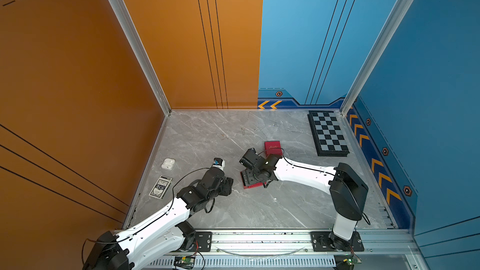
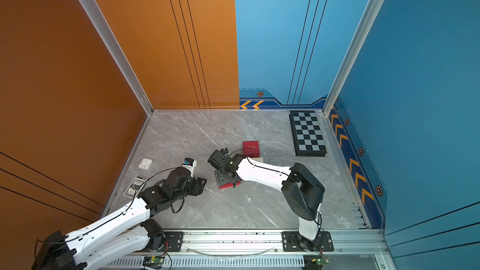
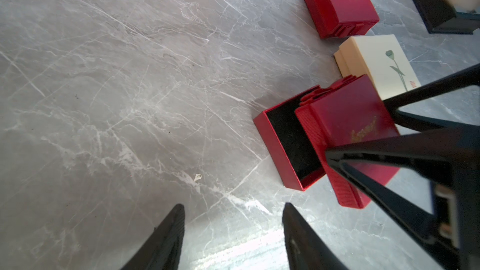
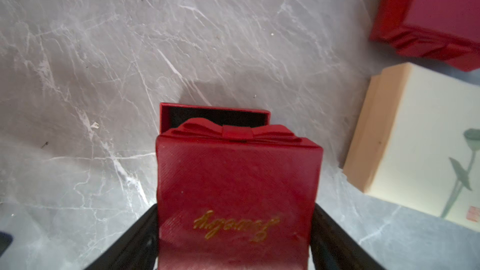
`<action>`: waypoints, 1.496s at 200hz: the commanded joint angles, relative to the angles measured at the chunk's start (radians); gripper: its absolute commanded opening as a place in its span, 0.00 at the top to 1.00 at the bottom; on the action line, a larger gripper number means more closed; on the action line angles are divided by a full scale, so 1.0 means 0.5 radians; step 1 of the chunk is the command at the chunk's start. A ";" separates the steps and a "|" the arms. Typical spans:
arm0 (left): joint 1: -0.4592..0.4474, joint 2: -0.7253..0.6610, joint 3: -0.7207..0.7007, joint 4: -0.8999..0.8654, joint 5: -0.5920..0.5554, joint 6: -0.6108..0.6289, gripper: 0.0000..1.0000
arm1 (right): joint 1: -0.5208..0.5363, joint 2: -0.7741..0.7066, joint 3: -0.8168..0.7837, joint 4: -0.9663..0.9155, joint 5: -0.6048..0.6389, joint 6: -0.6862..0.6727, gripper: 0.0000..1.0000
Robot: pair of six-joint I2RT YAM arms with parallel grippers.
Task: Take the necklace out of the lift-off lid jewelry box
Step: Close the lid on the jewelry box.
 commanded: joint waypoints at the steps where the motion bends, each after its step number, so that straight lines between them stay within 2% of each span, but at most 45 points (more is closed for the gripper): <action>1: 0.027 -0.040 -0.050 0.016 0.059 -0.017 0.38 | 0.013 0.088 0.125 -0.114 -0.025 -0.068 0.15; 49: 0.051 -0.063 -0.073 0.018 0.085 -0.020 0.37 | 0.014 0.180 0.225 -0.143 -0.036 -0.097 0.16; 217: 0.069 -0.038 -0.104 0.066 0.131 -0.032 0.35 | 0.006 0.267 0.284 -0.150 -0.084 -0.099 0.15; 299: 0.070 0.124 -0.197 0.338 0.244 -0.071 0.40 | -0.007 0.276 0.305 -0.151 -0.134 -0.085 0.15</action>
